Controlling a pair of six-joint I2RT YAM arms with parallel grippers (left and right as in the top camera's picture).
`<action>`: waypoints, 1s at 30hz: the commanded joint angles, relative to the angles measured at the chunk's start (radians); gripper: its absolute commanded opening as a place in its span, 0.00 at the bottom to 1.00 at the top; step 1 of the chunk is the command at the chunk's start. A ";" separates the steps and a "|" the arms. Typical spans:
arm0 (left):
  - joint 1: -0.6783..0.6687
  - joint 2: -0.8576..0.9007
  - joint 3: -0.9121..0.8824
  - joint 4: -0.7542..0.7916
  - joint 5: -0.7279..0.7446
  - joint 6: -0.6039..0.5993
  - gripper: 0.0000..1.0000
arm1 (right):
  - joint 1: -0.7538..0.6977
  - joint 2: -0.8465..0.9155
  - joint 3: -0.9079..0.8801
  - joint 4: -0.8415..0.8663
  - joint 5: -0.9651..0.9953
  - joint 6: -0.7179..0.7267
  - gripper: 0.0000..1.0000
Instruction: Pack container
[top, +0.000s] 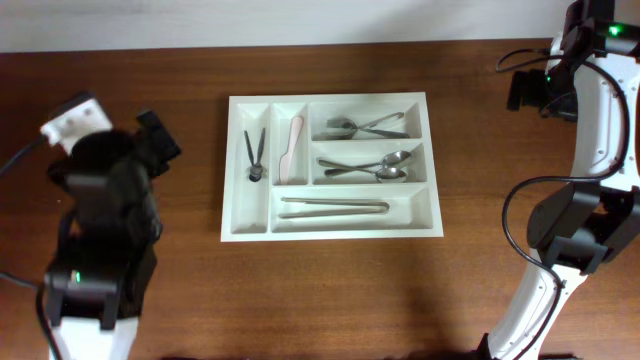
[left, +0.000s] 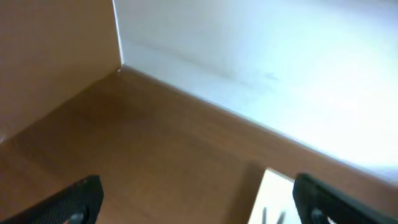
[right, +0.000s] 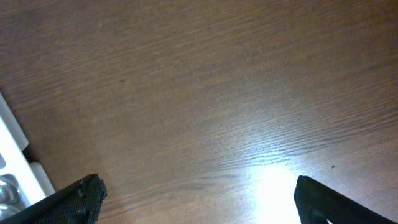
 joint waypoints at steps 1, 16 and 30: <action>0.040 -0.142 -0.270 0.171 0.115 -0.012 0.99 | 0.005 -0.029 0.006 -0.001 -0.002 -0.003 0.99; 0.112 -0.721 -0.874 0.411 0.283 0.014 0.99 | 0.005 -0.029 0.006 -0.001 -0.002 -0.003 0.99; 0.112 -0.942 -1.025 0.350 0.345 0.015 0.99 | 0.005 -0.029 0.006 0.000 -0.003 -0.003 0.99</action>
